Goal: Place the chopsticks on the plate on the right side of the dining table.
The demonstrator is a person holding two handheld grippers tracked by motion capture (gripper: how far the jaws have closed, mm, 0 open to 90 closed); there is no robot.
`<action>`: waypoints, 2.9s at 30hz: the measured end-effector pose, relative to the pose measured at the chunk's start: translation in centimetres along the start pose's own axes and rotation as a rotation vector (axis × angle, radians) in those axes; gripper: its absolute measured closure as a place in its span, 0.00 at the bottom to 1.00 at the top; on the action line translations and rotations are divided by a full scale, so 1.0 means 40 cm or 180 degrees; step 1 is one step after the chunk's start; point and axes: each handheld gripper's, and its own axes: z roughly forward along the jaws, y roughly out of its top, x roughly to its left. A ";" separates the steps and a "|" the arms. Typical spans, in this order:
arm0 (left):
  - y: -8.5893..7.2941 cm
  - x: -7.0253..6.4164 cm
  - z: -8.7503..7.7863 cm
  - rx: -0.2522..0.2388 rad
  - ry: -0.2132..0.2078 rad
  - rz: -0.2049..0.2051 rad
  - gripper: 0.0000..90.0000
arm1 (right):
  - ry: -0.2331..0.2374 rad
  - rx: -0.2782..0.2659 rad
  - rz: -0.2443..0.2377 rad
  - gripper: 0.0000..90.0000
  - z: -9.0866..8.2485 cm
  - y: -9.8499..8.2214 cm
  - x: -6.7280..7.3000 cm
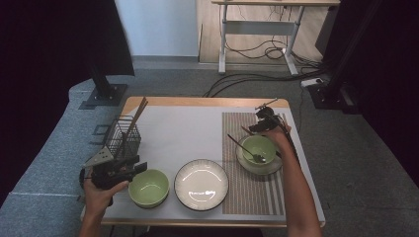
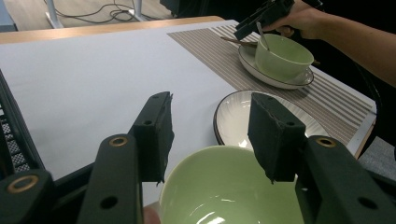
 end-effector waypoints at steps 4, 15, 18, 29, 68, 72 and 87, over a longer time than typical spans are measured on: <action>0.000 0.000 0.000 -0.0004 -0.0001 -0.0001 0.56 | -0.0015 -0.0025 -0.0003 0.52 -0.002 0.002 -0.001; 0.000 0.002 -0.002 -0.0009 0.0009 0.0006 0.56 | -0.0020 -0.0032 -0.0062 0.51 -0.013 0.036 0.013; 0.000 0.002 -0.003 -0.0005 0.0008 0.0012 0.56 | -0.0013 -0.0037 -0.0054 0.51 -0.007 0.041 0.020; -0.002 0.005 -0.001 0.0006 0.0002 -0.0003 0.56 | -0.0045 -0.0025 -0.0004 0.50 0.002 0.039 0.016; -0.003 0.007 -0.001 0.0014 -0.0012 -0.0003 0.56 | -0.0058 0.0105 -0.0115 0.52 0.020 0.033 0.017; -0.003 0.008 -0.001 0.0007 -0.0010 -0.0009 0.56 | -0.0041 0.0125 -0.0143 0.52 0.023 0.033 0.020; -0.004 0.009 0.001 0.0016 -0.0016 -0.0018 0.55 | -0.0001 0.0197 -0.0229 0.54 0.023 0.033 0.030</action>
